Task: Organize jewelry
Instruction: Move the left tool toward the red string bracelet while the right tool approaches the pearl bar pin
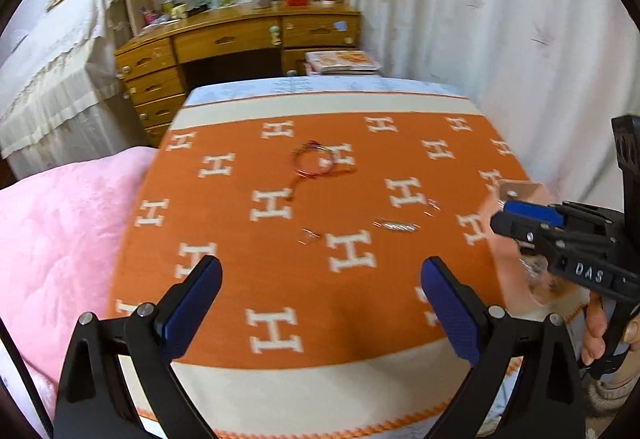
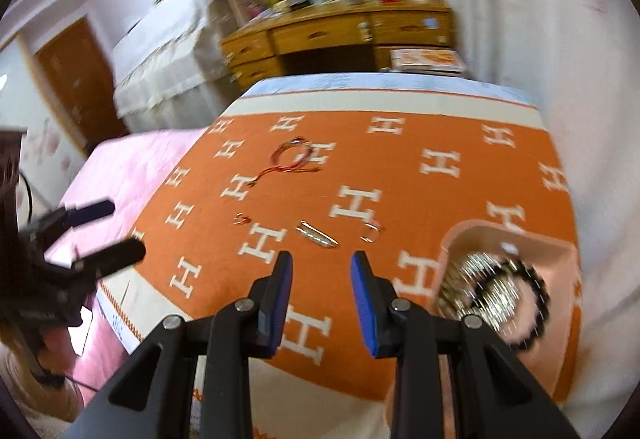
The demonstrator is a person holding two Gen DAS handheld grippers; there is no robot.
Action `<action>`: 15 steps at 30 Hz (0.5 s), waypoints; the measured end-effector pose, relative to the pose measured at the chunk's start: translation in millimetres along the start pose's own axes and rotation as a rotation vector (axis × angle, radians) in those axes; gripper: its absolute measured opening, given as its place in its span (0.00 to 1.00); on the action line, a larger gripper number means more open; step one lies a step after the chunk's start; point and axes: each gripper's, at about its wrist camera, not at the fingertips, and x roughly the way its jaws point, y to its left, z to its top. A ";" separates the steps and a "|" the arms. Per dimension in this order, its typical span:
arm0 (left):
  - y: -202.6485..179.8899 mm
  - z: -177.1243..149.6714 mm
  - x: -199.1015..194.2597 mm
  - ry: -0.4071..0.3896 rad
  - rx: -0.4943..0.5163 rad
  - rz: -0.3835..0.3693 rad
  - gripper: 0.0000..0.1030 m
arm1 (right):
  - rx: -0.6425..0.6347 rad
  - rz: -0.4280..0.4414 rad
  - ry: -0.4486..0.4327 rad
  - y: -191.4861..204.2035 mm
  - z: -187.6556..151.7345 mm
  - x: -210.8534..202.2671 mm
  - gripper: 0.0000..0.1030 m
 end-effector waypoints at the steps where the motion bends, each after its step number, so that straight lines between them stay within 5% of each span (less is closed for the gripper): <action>1: 4.9 4.9 1.0 -0.009 -0.007 0.020 0.96 | -0.024 0.007 0.019 3.1 6.4 7.1 0.30; 9: 25.9 27.4 44.6 0.029 0.035 0.095 0.96 | -0.193 0.062 0.202 19.8 33.2 72.8 0.30; 15: 21.5 13.6 74.3 0.066 0.130 0.064 0.96 | -0.333 0.023 0.293 28.5 25.6 112.8 0.30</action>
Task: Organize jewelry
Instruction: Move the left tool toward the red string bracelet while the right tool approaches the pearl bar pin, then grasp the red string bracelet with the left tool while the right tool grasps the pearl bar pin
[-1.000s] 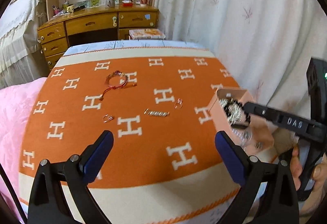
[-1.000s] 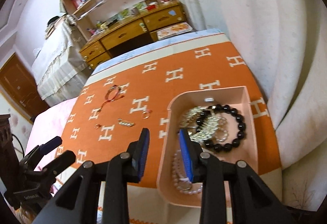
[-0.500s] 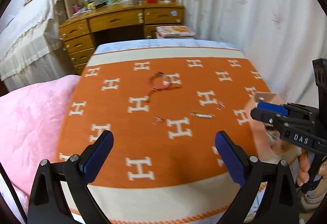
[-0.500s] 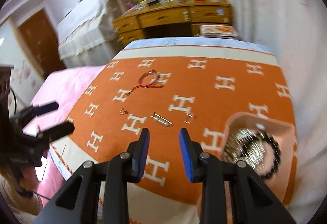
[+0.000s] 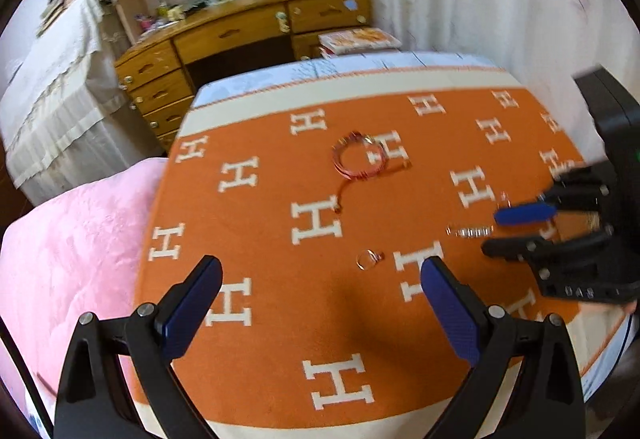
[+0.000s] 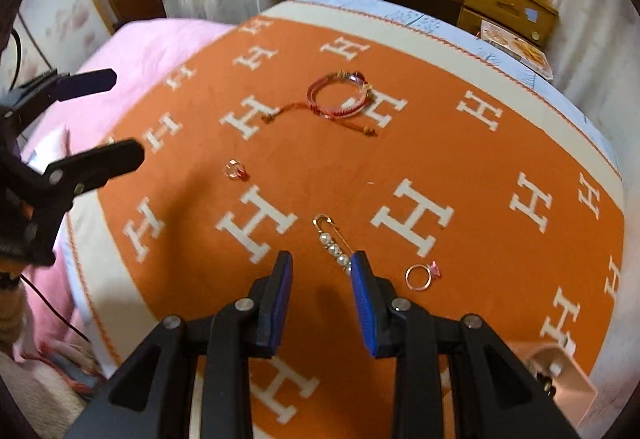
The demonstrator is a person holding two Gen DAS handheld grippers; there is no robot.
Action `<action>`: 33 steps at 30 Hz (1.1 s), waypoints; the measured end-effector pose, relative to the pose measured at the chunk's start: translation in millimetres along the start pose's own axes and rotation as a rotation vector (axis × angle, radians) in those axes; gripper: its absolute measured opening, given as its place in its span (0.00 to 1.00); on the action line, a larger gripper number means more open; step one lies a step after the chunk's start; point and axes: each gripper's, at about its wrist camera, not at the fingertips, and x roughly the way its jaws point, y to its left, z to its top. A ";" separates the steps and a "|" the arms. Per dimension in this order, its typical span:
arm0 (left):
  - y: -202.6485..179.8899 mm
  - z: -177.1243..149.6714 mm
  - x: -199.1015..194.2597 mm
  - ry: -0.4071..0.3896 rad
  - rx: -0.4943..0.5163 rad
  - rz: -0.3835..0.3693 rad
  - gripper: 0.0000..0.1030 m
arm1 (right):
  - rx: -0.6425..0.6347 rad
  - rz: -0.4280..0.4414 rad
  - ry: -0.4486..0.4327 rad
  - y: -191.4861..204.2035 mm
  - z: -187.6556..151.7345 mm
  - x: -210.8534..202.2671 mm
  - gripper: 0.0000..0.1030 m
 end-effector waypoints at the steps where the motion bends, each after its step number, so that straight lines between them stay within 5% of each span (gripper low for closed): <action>1: -1.5 -1.9 3.3 0.003 0.013 -0.005 0.96 | -0.006 0.005 0.008 -0.2 0.6 3.6 0.30; 9: -1.2 -0.8 20.2 0.014 0.058 -0.027 0.94 | -0.078 -0.015 0.038 7.2 3.4 20.2 0.28; 17: 6.5 19.3 43.4 0.055 0.039 -0.074 0.85 | -0.029 -0.041 0.050 -3.7 5.4 20.2 0.07; 25: 23.3 68.2 93.6 0.176 -0.185 -0.205 0.42 | 0.169 0.043 -0.023 -30.2 5.4 7.8 0.07; 33: 12.0 106.4 139.1 0.251 -0.219 -0.144 0.19 | 0.334 0.075 -0.158 -53.4 5.4 -29.6 0.07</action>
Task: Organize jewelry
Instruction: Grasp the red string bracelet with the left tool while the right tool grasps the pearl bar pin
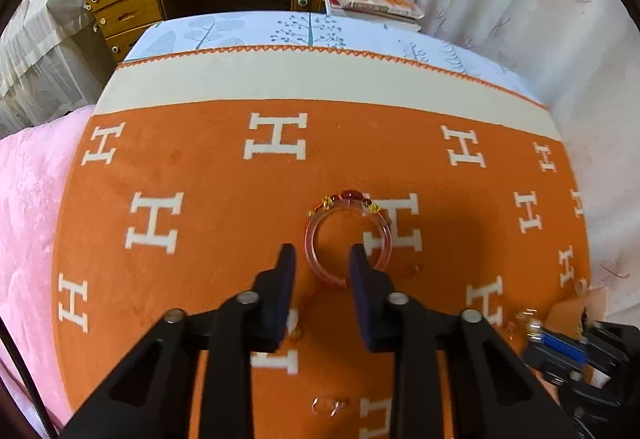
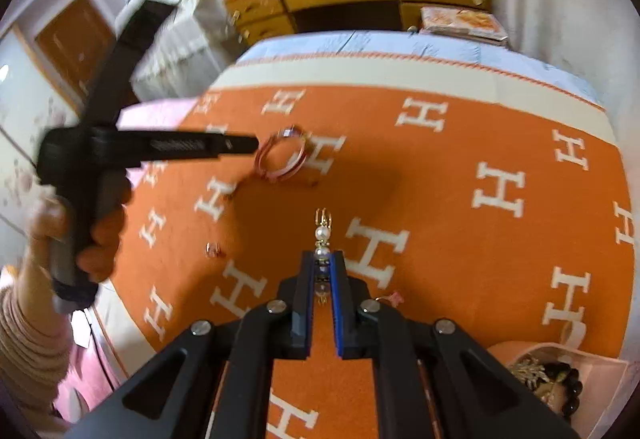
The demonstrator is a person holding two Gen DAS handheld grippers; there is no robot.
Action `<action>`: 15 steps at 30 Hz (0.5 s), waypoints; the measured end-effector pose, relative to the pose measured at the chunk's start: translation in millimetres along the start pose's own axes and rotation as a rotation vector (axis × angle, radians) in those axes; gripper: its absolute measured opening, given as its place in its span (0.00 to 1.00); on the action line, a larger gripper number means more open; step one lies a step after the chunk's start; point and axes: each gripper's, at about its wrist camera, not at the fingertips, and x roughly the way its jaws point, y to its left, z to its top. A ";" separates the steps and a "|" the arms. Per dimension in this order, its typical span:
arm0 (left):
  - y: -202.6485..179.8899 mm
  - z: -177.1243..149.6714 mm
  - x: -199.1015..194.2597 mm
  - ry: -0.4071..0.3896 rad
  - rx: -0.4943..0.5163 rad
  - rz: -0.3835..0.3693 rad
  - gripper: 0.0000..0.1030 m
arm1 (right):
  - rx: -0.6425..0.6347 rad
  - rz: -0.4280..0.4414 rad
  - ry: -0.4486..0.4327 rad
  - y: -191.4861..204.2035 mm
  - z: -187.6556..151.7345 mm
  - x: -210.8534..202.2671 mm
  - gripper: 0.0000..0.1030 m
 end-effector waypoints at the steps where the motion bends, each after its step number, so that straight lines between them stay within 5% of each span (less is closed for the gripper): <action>1: -1.3 2.0 3.8 0.008 0.001 0.011 0.16 | 0.016 0.002 -0.018 -2.5 0.7 -5.1 0.07; 15: -9.0 4.2 28.2 0.065 0.016 0.123 0.15 | 0.137 0.006 -0.103 -25.1 8.0 -16.7 0.07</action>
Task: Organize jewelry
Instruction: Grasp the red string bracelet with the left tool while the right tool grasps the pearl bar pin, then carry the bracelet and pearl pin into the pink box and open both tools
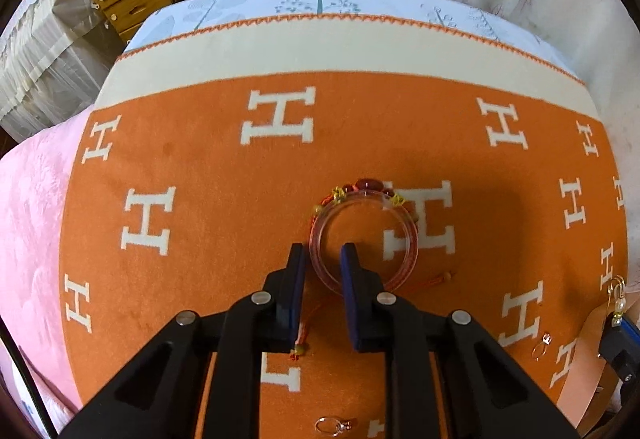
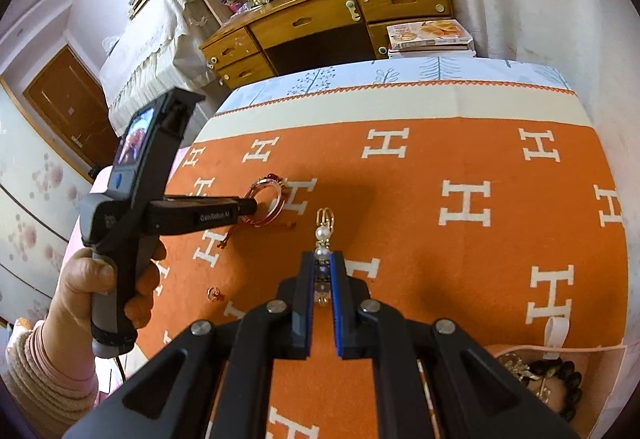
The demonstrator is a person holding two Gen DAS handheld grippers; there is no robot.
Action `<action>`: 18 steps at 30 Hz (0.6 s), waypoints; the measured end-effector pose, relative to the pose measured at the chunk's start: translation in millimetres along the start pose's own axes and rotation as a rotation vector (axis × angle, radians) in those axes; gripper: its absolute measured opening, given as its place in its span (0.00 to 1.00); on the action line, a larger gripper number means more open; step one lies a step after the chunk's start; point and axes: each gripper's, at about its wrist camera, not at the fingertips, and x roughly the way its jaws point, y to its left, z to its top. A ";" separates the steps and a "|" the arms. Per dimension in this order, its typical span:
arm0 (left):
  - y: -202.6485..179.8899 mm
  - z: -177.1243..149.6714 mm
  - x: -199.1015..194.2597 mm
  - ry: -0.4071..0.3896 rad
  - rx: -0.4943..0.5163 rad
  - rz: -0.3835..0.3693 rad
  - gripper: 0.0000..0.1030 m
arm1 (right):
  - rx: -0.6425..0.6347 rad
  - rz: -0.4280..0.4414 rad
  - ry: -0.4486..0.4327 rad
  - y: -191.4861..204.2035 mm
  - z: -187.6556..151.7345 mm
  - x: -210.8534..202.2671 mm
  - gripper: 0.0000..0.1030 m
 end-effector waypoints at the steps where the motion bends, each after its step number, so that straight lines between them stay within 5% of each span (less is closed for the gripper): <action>1: 0.4 0.2 -0.1 -0.002 -0.002 -0.003 0.12 | 0.001 -0.001 -0.003 -0.8 -0.3 -0.8 0.07; 10: -7.5 -15.7 -16.6 -0.038 0.014 -0.044 0.03 | 0.059 0.000 -0.049 -15.1 -3.2 -21.4 0.07; 18: -54.4 -59.3 -102.6 -0.148 0.129 -0.198 0.03 | 0.128 0.010 -0.173 -34.7 -30.1 -84.7 0.07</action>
